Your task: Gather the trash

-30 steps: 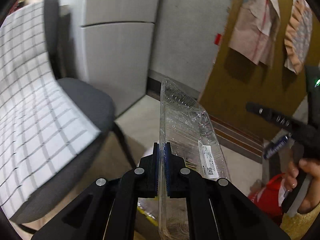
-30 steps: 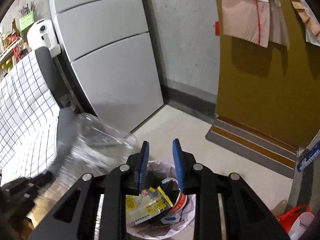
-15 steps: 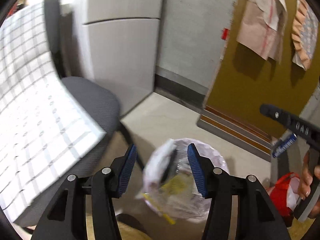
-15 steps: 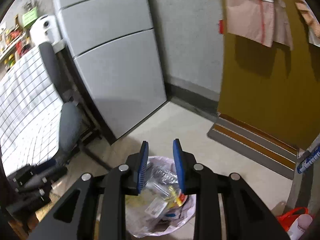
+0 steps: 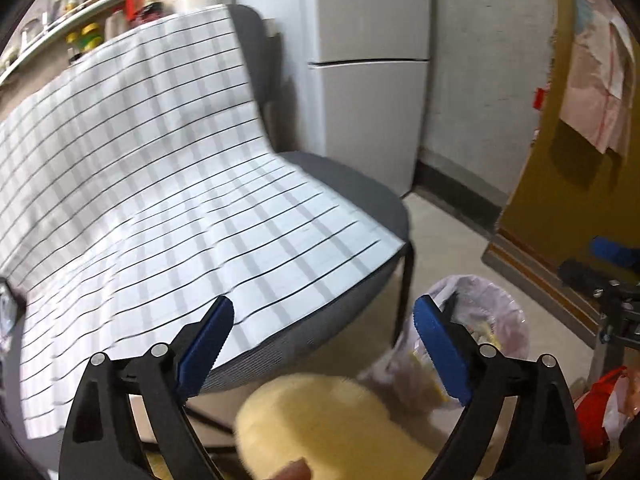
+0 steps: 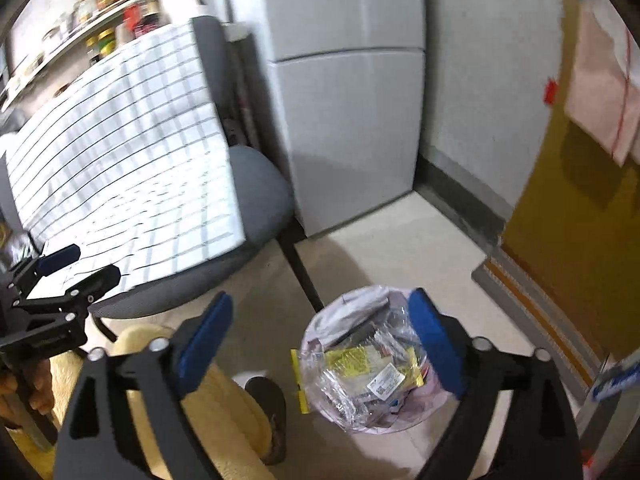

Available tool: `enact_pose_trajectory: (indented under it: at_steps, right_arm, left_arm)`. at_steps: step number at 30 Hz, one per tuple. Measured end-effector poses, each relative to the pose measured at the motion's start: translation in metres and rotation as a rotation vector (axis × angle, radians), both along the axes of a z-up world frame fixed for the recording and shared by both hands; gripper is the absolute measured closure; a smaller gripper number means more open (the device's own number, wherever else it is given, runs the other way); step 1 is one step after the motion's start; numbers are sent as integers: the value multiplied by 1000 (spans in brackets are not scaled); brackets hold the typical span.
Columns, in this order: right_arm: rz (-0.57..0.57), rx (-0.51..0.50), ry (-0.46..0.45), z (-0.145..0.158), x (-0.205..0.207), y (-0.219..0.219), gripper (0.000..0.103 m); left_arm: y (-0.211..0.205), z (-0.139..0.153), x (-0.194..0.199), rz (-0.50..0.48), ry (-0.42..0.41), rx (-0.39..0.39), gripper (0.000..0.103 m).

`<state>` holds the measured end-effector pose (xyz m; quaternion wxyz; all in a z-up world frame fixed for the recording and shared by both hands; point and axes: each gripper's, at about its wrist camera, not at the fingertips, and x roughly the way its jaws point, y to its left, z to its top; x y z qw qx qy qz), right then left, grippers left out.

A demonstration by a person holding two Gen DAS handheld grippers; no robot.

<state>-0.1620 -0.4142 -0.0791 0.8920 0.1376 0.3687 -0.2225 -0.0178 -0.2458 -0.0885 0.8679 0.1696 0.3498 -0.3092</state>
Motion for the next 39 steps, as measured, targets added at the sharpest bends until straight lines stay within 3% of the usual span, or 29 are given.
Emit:
enact_pose_trajectory:
  at_steps: [6, 13, 20, 27, 39]
  right_arm:
    - [109, -14, -38, 46, 5, 28, 6]
    - [209, -114, -81, 96, 3, 59, 6]
    - [286, -162, -98, 127, -5, 77, 6]
    - [301, -170, -108, 132, -5, 81, 6]
    - [309, -160, -90, 125, -2, 82, 6]
  left_arm:
    - [38, 32, 0, 68, 17, 7, 11]
    - [71, 67, -8, 121, 21, 40, 8]
    - [104, 100, -16, 174, -16, -21, 8]
    - [117, 110, -16, 207, -14, -59, 8]
    - [117, 107, -13, 217, -6, -60, 8]
